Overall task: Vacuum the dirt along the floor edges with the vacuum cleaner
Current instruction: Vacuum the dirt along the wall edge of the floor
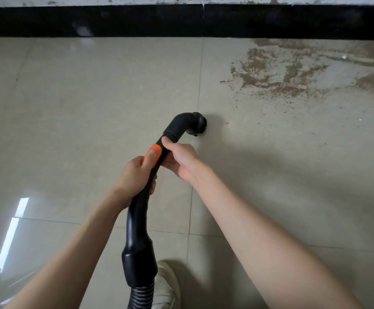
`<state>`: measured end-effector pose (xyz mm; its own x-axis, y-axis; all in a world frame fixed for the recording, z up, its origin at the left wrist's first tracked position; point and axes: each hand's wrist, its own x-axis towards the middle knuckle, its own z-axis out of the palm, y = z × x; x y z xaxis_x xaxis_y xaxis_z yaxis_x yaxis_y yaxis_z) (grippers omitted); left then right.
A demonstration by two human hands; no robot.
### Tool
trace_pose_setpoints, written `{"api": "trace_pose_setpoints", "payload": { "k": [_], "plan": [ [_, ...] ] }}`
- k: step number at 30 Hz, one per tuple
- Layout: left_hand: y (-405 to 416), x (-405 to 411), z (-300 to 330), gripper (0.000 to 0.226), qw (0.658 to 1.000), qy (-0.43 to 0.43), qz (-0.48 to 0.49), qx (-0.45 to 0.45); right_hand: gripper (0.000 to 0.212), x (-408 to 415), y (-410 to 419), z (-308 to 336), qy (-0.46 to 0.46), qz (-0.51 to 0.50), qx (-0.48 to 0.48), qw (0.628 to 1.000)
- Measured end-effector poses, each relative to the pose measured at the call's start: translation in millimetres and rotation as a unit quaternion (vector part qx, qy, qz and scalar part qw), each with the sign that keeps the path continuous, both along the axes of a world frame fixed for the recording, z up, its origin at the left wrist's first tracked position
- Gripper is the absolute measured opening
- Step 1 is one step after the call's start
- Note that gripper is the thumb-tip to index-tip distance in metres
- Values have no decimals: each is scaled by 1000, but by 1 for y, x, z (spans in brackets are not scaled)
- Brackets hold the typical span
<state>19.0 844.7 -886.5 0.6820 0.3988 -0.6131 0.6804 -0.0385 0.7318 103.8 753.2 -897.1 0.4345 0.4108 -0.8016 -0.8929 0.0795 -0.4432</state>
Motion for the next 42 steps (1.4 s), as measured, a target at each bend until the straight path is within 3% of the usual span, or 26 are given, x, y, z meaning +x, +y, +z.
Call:
{"api": "trace_pose_setpoints", "payload": {
  "k": [12,18,23,29,36,39,42],
  "plan": [
    [-33,51,0,57,997,15,-77,16,21,40,-44,2,-21,-54,-12,998],
    [-17,16,3,56,992,32,-121,16,17,1,-41,-3,31,-63,26,997],
    [-15,-8,4,63,990,36,-135,-3,31,-20,-47,-4,45,-49,32,997],
    [-45,10,-7,56,987,10,-159,29,17,-7,-77,-2,27,-89,34,995],
    [-27,63,0,55,986,-1,-96,136,22,20,-63,5,-138,52,-105,983],
    [-15,92,14,52,993,-20,-55,105,17,11,-60,13,-143,146,-59,977],
    [-17,122,34,50,995,-52,-35,77,27,9,-60,26,-124,208,29,970]
  ]
}}
